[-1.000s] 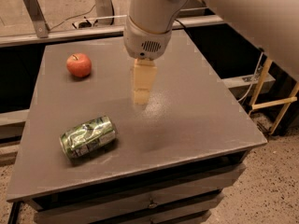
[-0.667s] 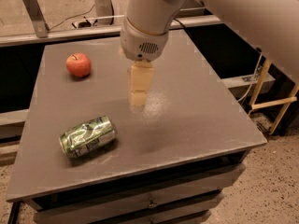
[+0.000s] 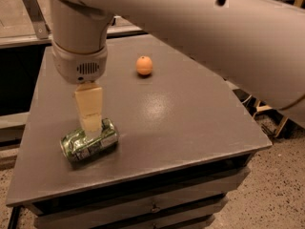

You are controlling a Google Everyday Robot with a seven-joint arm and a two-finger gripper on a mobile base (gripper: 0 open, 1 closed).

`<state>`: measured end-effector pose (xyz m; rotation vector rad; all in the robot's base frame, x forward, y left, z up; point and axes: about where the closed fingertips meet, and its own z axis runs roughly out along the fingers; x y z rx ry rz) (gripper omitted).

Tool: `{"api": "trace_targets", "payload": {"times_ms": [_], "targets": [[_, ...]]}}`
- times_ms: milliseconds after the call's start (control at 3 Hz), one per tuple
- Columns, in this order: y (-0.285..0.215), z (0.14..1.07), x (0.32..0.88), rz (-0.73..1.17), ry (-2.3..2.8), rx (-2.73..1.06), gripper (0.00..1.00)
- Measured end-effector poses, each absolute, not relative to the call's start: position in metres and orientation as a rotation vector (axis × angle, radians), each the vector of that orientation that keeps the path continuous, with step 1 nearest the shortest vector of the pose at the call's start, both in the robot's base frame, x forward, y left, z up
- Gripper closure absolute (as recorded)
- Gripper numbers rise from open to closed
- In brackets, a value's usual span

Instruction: Place green can upright

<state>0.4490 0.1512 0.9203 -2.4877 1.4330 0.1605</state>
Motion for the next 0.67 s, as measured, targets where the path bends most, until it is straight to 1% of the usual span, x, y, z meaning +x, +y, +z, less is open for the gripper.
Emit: {"api": "trace_targets", "payload": {"times_ms": [333,667], "targets": [[0.173,0.899,0.423,0.119,1.43,-2.622,0.0],[0.177,0.881,0.411,0.06,1.465,-2.69,0.0]]}}
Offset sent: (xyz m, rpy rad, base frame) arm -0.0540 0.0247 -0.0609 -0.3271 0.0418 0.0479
